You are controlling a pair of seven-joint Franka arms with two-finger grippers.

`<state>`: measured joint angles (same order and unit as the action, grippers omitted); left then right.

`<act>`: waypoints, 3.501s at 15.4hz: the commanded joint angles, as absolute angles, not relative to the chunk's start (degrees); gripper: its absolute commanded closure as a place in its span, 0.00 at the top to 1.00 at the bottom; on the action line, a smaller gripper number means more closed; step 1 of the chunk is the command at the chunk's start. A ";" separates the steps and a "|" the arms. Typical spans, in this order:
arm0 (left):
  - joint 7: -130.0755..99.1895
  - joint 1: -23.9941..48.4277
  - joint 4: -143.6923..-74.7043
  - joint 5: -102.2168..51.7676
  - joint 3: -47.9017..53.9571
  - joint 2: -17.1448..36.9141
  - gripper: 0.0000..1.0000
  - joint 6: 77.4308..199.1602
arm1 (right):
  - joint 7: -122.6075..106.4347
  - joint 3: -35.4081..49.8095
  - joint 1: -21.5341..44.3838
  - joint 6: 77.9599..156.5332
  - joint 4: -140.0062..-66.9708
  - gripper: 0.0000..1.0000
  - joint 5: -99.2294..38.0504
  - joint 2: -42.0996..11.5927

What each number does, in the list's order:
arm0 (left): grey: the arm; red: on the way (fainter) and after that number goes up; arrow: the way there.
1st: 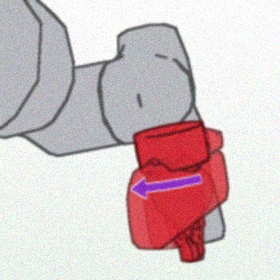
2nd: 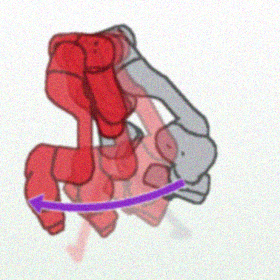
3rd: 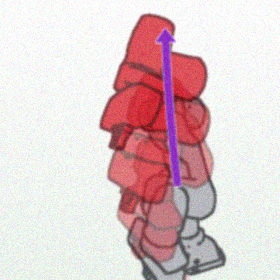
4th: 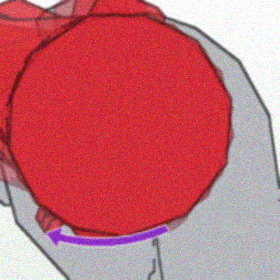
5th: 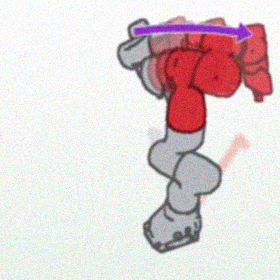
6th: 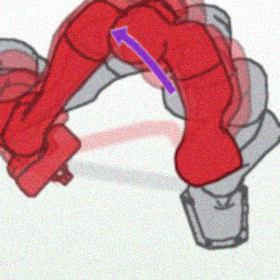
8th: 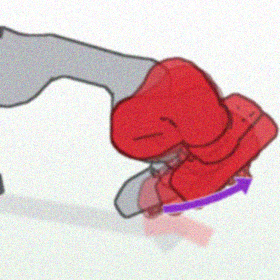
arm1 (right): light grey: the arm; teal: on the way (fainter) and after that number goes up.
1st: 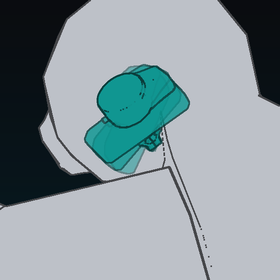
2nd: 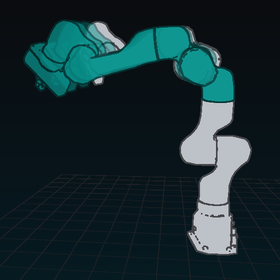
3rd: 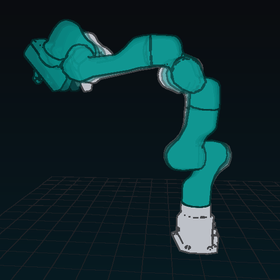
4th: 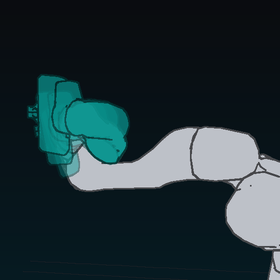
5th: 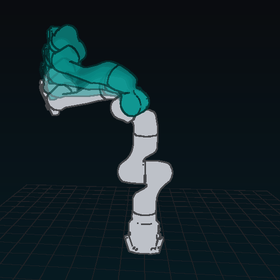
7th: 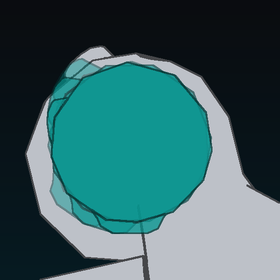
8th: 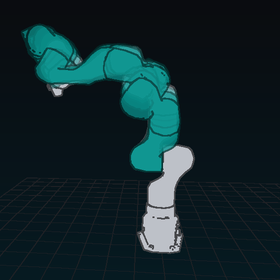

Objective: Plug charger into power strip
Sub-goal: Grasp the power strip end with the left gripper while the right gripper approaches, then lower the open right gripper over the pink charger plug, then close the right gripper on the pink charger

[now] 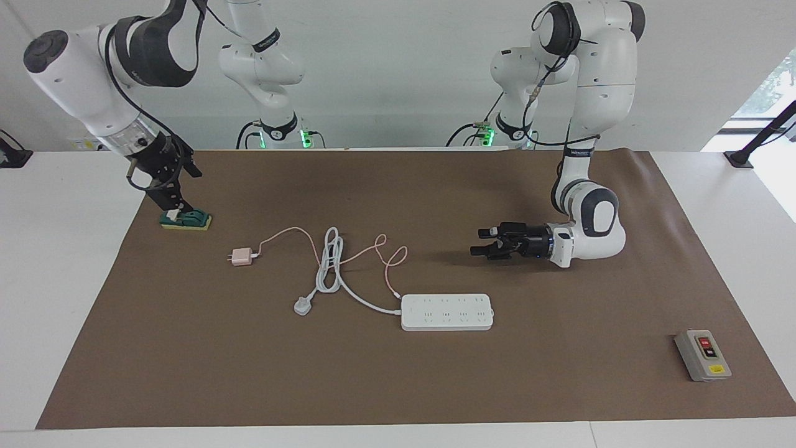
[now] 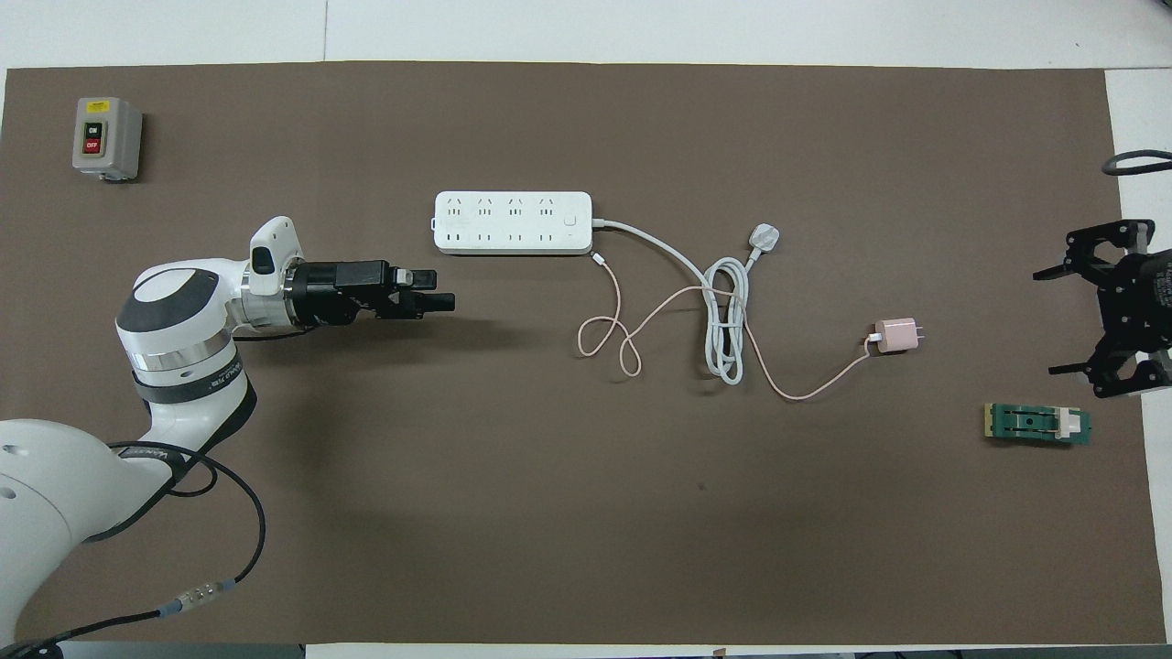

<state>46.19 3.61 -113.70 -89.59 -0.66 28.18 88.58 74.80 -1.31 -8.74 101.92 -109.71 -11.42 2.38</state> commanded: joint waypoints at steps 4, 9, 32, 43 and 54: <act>38.06 4.92 -112.06 -90.35 -1.14 28.30 1.00 92.81 | 70.93 -0.88 -9.32 114.16 -116.89 1.00 -17.84 0.36; 39.64 4.83 -112.41 -90.53 -1.23 28.30 1.00 93.34 | 65.39 -1.05 -9.84 116.09 -117.77 1.00 -24.08 -3.78; 40.25 4.92 -112.24 -90.53 -1.23 28.48 1.00 93.34 | 53.88 -0.97 -12.48 117.69 -117.86 1.00 -30.06 -14.94; 40.34 5.19 -112.15 -90.44 -1.23 28.48 1.00 93.61 | 50.54 -0.97 -12.48 118.39 -117.86 1.00 -32.60 -16.96; 37.27 7.38 -110.92 -90.70 -1.14 28.21 1.00 96.68 | 48.34 -0.97 -13.89 118.21 -117.95 1.00 -34.28 -17.14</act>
<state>38.72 6.34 -111.06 -89.61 -0.57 28.21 95.55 50.73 -1.42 -12.60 118.59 -118.62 -32.70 -16.43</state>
